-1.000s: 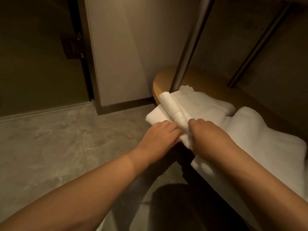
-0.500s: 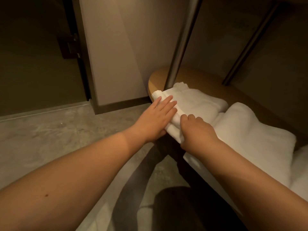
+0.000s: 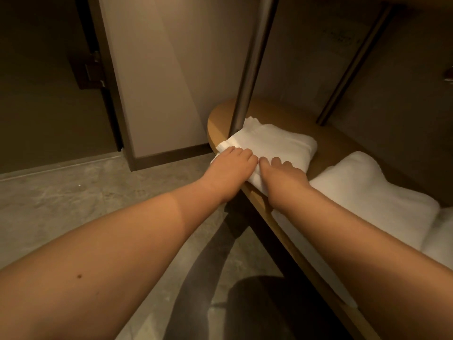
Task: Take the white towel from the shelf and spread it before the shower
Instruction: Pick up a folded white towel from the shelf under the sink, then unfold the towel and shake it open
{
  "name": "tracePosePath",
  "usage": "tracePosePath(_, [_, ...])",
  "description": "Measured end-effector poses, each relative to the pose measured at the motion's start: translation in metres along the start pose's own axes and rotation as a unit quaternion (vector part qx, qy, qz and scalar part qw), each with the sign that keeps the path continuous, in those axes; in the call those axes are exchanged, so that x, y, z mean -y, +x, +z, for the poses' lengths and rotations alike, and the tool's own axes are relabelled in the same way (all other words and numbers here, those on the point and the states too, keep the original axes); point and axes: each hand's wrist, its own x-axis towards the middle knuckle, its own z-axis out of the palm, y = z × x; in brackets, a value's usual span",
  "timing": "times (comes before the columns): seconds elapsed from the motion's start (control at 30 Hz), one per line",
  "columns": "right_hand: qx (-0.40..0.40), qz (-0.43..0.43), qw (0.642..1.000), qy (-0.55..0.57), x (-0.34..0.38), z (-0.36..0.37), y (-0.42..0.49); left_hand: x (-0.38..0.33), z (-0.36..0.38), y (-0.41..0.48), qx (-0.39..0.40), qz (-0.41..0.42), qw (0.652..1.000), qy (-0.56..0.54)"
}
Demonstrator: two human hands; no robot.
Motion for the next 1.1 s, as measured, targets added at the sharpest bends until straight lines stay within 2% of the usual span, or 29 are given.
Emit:
tracePosePath(0.07, [-0.043,0.005,0.999,0.017,-0.001,-0.009,-0.005,0.003,-0.008,-0.003,-0.029,-0.027,0.998,-0.057])
tracePosePath(0.13, [-0.151,-0.001,0.987,0.051,-0.011,-0.016,-0.014,0.009,-0.018,-0.006,-0.085,-0.051,0.989,-0.113])
tracePosePath(0.23, [-0.293,-0.039,0.951,0.096,-0.026,-0.025,-0.032,0.017,-0.031,-0.014,-0.178,-0.031,0.972,-0.150])
tracePosePath(0.33, [-0.328,-0.082,0.933,0.126,-0.025,-0.032,-0.051,0.027,-0.045,-0.031,-0.206,0.003,0.967,-0.152])
tracePosePath(0.5, [-0.320,-0.132,0.925,0.156,0.021,-0.062,-0.084,0.049,-0.079,-0.086,-0.177,-0.034,0.962,-0.204])
tracePosePath(0.63, [-0.242,-0.156,0.935,0.207,0.060,-0.103,-0.117,0.075,-0.137,-0.147,-0.100,-0.043,0.978,-0.177])
tracePosePath(0.77, [-0.204,-0.239,0.922,0.227,0.097,-0.165,-0.158,0.101,-0.222,-0.214,-0.016,-0.082,0.980,-0.180])
tracePosePath(0.9, [-0.176,-0.295,0.911,0.229,0.140,-0.248,-0.202,0.133,-0.322,-0.282,0.075,-0.181,0.961,-0.196])
tracePosePath(0.97, [-0.169,-0.331,0.901,0.224,0.153,-0.297,-0.231,0.142,-0.381,-0.311,0.127,-0.231,0.938,-0.226])
tracePosePath(1.03, [-0.157,-0.356,0.892,0.228,0.164,-0.352,-0.265,0.145,-0.447,-0.335,0.139,-0.295,0.910,-0.257])
tracePosePath(1.1, [-0.138,-0.355,0.888,0.257,0.171,-0.410,-0.299,0.146,-0.518,-0.355,0.102,-0.337,0.898,-0.265])
